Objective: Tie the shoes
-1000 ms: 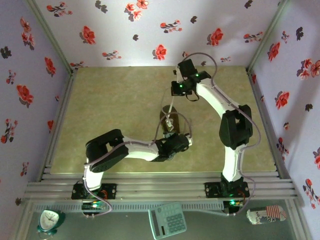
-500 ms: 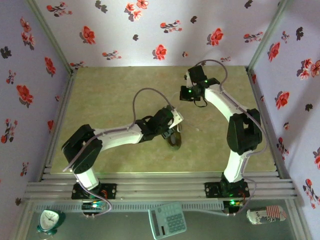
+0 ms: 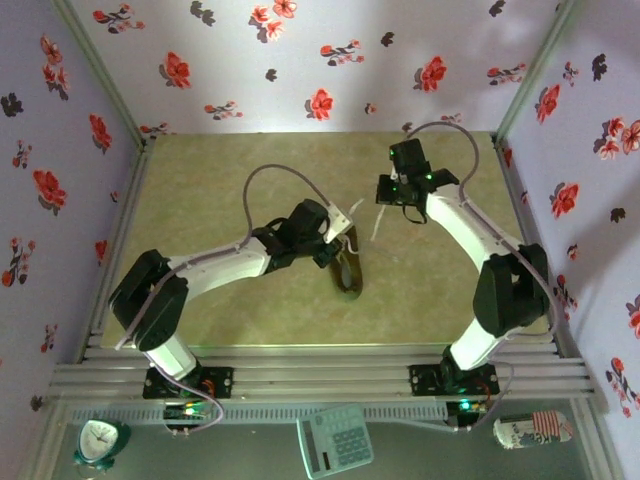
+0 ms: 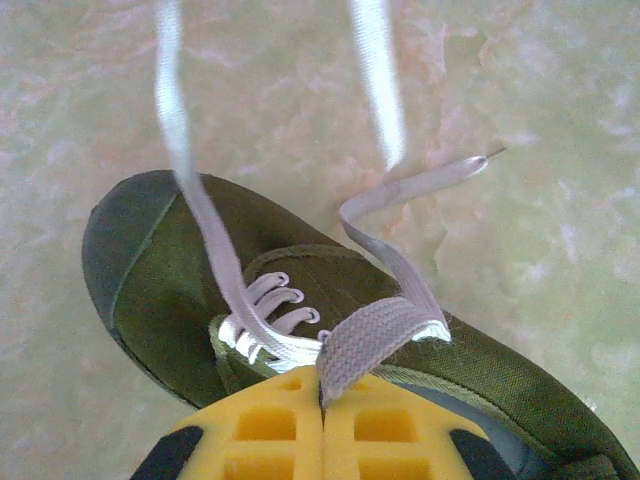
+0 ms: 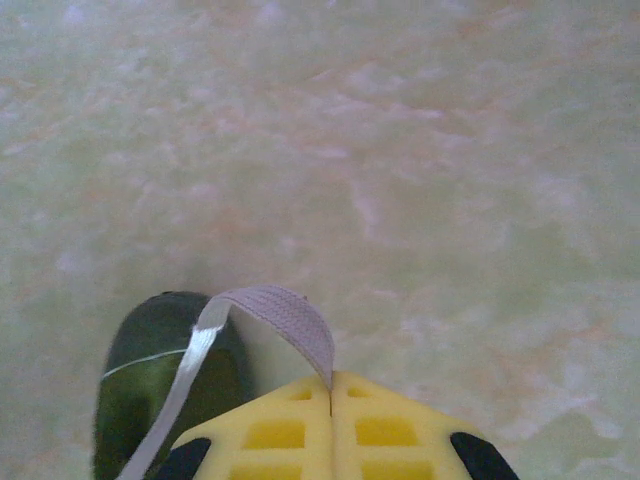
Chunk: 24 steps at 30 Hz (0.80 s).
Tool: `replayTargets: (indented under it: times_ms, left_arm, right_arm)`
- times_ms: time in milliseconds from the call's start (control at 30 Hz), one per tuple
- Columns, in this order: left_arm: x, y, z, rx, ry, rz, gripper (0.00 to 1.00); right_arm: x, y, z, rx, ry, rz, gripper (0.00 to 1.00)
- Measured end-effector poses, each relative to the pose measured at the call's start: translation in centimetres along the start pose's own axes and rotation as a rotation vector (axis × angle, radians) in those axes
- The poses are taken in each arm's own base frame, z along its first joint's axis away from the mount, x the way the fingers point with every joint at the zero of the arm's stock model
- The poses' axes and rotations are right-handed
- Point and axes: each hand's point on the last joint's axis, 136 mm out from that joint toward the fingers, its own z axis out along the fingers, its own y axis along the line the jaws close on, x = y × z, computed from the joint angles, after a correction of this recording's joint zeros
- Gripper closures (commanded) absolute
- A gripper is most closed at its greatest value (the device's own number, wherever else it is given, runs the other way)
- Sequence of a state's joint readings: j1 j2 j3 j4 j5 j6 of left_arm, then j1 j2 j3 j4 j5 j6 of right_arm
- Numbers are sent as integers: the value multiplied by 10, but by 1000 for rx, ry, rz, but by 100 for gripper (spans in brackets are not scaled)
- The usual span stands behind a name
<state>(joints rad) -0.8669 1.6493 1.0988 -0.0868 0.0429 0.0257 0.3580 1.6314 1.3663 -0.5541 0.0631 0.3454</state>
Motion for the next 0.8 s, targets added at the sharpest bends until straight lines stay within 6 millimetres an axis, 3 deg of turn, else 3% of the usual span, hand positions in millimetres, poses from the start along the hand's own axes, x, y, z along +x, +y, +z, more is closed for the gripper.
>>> replayTargets:
  times_ms: [167,500,800]
  left_arm:
    - [-3,4,-3,3,-9,-25,100]
    - [-2,13,-4,-6,-5,-68,100]
    - [-42,19,-15,-12,-47,-111,100]
  right_arm:
    - [0,-23,-5,118,-27,-40,100]
    - [33,-53,-5,251,51,-87,100]
    - [15,-37,-66,122,-60,-59,100]
